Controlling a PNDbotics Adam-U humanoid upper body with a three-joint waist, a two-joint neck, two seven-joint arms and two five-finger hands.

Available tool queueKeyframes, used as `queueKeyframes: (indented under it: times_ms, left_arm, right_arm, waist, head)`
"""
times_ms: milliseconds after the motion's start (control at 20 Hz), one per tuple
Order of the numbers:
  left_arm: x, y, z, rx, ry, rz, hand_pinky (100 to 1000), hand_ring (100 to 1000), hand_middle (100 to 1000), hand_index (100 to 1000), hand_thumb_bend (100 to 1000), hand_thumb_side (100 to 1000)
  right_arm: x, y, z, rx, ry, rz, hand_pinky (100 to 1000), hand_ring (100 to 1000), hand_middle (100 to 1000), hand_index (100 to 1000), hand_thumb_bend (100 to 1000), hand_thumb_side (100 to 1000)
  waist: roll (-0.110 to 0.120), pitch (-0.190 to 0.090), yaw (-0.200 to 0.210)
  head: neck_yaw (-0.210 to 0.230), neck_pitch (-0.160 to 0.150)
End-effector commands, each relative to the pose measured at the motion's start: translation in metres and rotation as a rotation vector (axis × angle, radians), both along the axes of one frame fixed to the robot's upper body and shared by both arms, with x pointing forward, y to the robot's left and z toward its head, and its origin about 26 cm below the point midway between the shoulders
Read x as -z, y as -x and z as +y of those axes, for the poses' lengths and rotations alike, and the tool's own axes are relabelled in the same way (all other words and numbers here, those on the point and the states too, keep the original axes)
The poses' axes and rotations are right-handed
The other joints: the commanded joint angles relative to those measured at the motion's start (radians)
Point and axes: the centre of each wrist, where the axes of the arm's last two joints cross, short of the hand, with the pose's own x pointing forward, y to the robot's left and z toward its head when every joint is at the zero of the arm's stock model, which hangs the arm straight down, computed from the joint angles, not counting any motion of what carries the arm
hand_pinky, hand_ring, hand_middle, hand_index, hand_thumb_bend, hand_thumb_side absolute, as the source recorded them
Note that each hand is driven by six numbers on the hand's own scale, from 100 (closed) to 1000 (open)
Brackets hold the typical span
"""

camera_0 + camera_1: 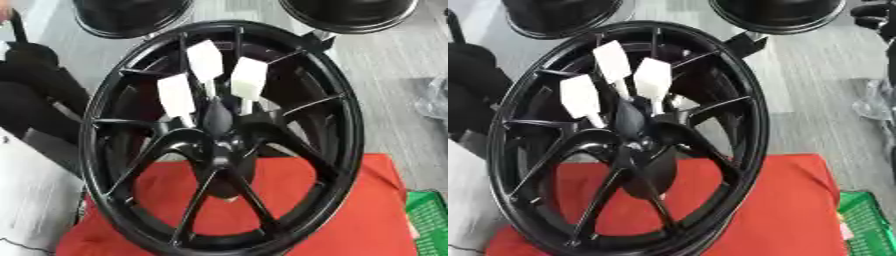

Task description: Pull the pin out of the wheel hub.

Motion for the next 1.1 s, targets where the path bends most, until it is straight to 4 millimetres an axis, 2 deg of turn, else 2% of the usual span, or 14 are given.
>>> queueKeyframes:
  times_ms: [50,150,400,700,750,800,850,1100]
  left_arm:
    - [-0.005,0.006,-0.005,0.012,-0.121,-0.017,794,943,810,822,100,775]
    - [-0.006,0.007,-0.010,0.030,-0.206,-0.013,805,941,801,833,100,842]
    - [-0.007,0.010,-0.020,0.056,-0.356,-0.008,819,922,808,845,100,909]
    - [-0.007,0.012,-0.029,0.074,-0.455,0.005,834,861,818,857,100,945]
    - [-0.006,0.012,-0.030,0.077,-0.469,0.010,836,862,819,859,100,915]
    - [-0.006,0.012,-0.032,0.079,-0.482,0.014,838,863,819,861,100,955]
    - [-0.005,0.012,-0.033,0.079,-0.495,0.019,841,863,819,861,100,953]
    - [0.002,0.010,-0.036,0.046,-0.545,0.036,854,867,817,867,200,954]
  right_arm:
    - [-0.010,0.003,-0.003,0.008,0.048,-0.016,742,626,607,713,100,602]
    - [-0.010,0.003,-0.003,0.008,0.050,-0.014,742,626,607,713,100,602]
    - [-0.009,0.003,-0.004,0.007,0.054,-0.009,742,626,607,713,100,602]
    - [-0.009,0.003,-0.005,0.012,0.053,-0.010,742,626,608,714,100,601]
    - [-0.008,0.003,-0.005,0.011,0.053,-0.010,742,626,608,714,100,600]
    - [-0.008,0.003,-0.005,0.011,0.054,-0.010,742,626,609,714,100,601]
    - [-0.008,0.003,-0.005,0.010,0.054,-0.010,742,626,609,714,100,601]
    - [-0.008,0.003,-0.005,0.010,0.056,-0.006,742,626,609,713,100,603]
  waist:
    - [-0.002,-0.035,0.004]
    - [-0.001,-0.036,0.005]
    - [-0.001,-0.038,0.007]
    - [-0.002,-0.038,0.009]
    - [-0.002,-0.038,0.009]
    - [-0.002,-0.038,0.009]
    - [-0.003,-0.038,0.009]
    - [-0.004,-0.036,0.009]
  head:
    - [-0.010,0.001]
    - [-0.012,0.000]
    - [-0.015,-0.003]
    - [-0.017,0.000]
    - [-0.016,0.002]
    - [-0.015,0.005]
    - [-0.014,0.008]
    - [-0.009,0.018]
